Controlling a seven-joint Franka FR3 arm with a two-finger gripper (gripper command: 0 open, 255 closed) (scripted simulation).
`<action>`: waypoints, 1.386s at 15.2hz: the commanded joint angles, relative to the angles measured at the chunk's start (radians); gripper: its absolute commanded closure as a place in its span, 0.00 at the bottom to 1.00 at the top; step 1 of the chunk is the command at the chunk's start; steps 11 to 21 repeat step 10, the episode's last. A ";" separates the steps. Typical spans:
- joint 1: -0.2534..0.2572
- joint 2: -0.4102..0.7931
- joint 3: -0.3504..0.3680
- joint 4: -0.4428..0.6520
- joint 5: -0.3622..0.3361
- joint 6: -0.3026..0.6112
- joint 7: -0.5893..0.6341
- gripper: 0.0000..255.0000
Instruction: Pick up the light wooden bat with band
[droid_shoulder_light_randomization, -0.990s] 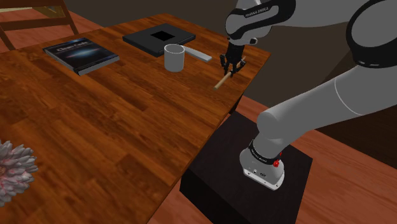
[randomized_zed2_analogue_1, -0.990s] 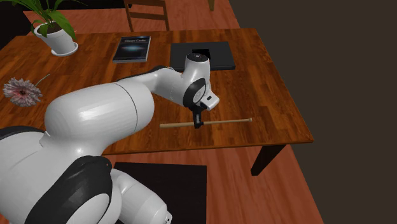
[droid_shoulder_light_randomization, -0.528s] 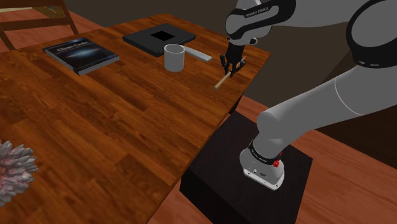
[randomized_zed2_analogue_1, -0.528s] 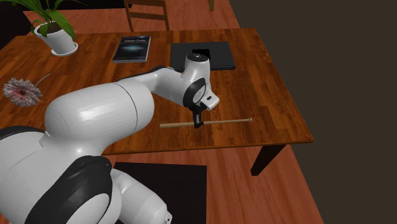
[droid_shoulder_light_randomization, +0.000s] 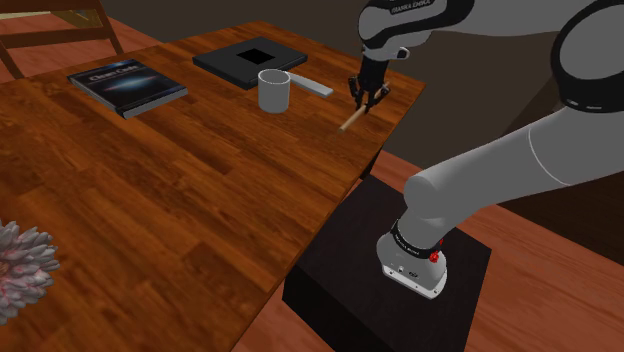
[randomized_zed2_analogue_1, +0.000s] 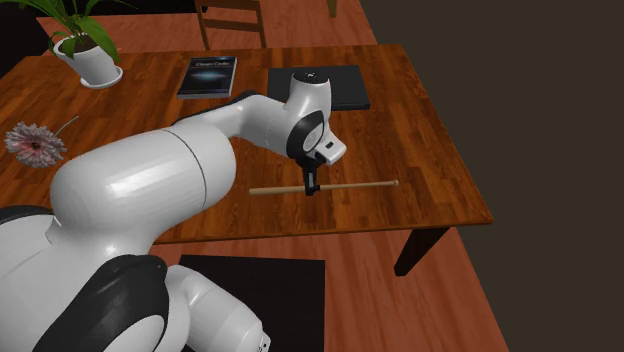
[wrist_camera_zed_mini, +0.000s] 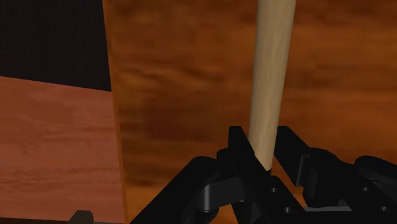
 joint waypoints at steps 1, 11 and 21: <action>0.001 -0.007 0.001 0.024 0.001 -0.031 0.001 1.00; 0.001 -0.027 0.001 0.104 0.001 -0.132 -0.001 1.00; 0.001 -0.027 0.001 0.104 0.001 -0.132 -0.001 1.00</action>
